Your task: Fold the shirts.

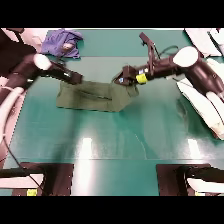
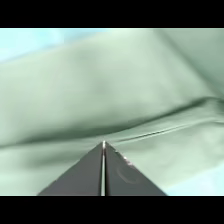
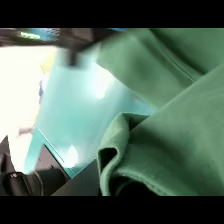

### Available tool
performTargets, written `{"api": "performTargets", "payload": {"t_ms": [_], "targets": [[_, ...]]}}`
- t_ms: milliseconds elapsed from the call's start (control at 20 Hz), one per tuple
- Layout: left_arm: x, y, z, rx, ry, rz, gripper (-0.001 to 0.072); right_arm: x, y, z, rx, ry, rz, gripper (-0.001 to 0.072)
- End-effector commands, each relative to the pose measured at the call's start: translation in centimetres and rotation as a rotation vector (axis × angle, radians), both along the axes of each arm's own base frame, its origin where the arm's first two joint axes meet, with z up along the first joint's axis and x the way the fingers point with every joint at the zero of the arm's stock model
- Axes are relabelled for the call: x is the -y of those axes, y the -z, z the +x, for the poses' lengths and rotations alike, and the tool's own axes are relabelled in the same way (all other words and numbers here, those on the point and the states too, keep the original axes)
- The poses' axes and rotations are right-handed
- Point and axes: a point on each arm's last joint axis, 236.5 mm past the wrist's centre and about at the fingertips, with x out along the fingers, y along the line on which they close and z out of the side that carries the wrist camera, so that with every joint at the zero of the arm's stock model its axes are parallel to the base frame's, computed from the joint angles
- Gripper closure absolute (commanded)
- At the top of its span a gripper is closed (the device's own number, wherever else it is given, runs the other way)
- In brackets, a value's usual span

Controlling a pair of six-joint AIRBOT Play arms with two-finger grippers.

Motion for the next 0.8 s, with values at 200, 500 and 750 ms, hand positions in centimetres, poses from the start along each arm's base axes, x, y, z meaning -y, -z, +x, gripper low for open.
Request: {"api": "performTargets", "payload": {"t_ms": [200, 500, 750], "targets": [[-8.7, -6.4, -1.6, 0.079, -0.175, 0.032, 0.0687, 1.3, 2.9, 2.3, -0.227, -0.064, -0.311, 0.0687], [-8.5, -5.7, -1.6, 0.072, -0.179, 0.016, 0.0687, -3.9, 7.5, 0.5, -0.242, -0.108, -0.290, 0.0688], [-6.5, -1.4, -2.6, -0.032, -0.170, -0.071, 0.0687, -4.5, 5.4, 2.5, -0.162, -0.054, -0.269, 0.0688]]}}
